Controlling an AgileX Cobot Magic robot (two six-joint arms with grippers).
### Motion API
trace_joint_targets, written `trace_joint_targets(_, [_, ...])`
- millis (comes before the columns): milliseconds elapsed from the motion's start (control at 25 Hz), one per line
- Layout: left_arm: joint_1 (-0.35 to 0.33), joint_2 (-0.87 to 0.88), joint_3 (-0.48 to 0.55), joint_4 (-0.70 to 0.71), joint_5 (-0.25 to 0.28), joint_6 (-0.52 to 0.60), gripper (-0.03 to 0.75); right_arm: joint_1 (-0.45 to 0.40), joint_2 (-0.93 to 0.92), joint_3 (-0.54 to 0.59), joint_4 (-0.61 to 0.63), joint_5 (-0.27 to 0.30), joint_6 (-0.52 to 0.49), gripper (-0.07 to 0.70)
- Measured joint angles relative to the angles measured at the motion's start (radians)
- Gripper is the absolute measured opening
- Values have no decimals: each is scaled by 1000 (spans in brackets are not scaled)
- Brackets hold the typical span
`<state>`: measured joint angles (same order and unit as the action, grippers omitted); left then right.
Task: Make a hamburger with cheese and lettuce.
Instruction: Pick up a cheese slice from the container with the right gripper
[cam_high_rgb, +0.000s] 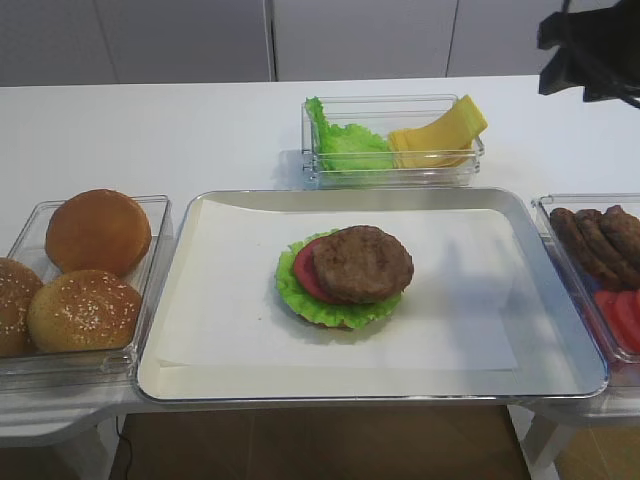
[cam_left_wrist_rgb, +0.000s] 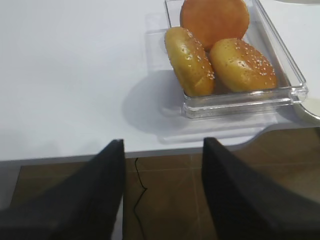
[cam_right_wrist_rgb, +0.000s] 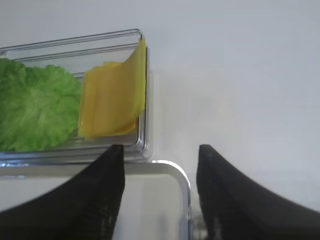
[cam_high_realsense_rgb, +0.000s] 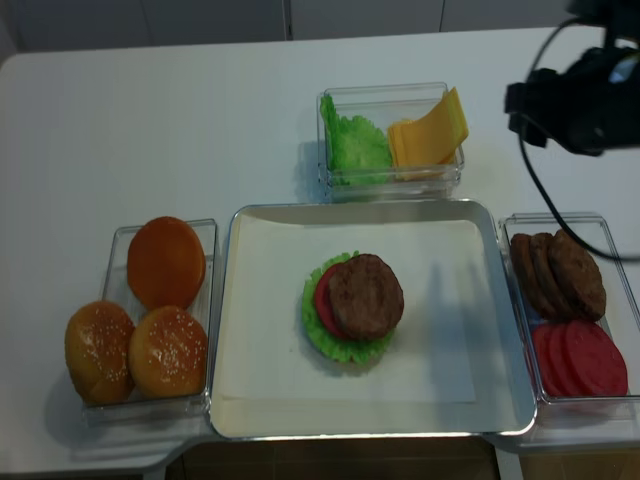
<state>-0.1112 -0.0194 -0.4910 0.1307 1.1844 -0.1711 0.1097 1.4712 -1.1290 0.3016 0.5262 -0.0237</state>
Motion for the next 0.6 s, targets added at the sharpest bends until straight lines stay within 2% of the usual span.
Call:
trace_joint_targets(320, [0, 0, 0, 0, 0, 0, 370, 0, 343, -303, 32, 25, -50, 357])
trace_joint_targets(600, [0, 0, 0, 0, 0, 0, 370, 0, 505, -443, 85, 99, -71, 357])
